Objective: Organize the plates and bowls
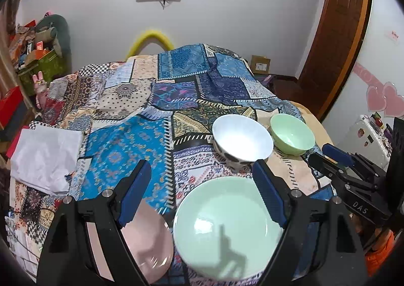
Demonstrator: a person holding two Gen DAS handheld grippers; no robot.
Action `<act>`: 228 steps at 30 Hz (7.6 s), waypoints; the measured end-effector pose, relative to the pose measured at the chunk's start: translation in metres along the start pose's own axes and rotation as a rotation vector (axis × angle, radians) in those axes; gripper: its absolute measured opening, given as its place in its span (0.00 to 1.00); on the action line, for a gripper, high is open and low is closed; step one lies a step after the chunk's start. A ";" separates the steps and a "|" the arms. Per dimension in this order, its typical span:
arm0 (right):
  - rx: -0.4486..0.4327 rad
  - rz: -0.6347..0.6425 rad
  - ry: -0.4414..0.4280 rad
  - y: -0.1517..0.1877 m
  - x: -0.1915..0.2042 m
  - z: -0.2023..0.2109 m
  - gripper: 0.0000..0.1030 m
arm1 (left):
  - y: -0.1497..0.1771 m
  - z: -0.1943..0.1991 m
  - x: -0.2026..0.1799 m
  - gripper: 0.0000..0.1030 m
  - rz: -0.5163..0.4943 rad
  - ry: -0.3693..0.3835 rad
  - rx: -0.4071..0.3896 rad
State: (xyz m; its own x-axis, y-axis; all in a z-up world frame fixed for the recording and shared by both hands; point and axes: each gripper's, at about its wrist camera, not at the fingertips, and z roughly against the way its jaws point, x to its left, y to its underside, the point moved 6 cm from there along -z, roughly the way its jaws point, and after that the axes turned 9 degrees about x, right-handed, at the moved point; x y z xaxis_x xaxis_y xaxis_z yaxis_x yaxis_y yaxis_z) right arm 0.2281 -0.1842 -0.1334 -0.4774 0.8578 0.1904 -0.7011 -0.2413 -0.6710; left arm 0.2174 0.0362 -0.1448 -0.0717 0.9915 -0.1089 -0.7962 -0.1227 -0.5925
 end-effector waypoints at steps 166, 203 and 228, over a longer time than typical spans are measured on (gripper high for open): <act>0.374 0.157 -0.290 0.078 0.187 -0.114 0.22 | 0.141 -0.046 0.166 0.21 0.213 -0.078 0.301; 0.116 0.069 -0.187 0.029 0.084 -0.014 0.23 | 0.062 0.027 0.074 0.32 0.072 -0.114 0.069; 0.047 -0.142 0.121 0.014 -0.131 0.021 0.45 | -0.030 -0.054 -0.129 0.75 -0.150 0.077 0.057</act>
State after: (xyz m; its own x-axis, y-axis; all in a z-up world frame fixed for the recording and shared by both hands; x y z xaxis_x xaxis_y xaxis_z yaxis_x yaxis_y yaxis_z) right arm 0.2699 -0.3091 -0.1530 -0.3064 0.9325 0.1913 -0.7824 -0.1323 -0.6086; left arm 0.2829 -0.0901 -0.1562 0.0945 0.9919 -0.0847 -0.8272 0.0309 -0.5610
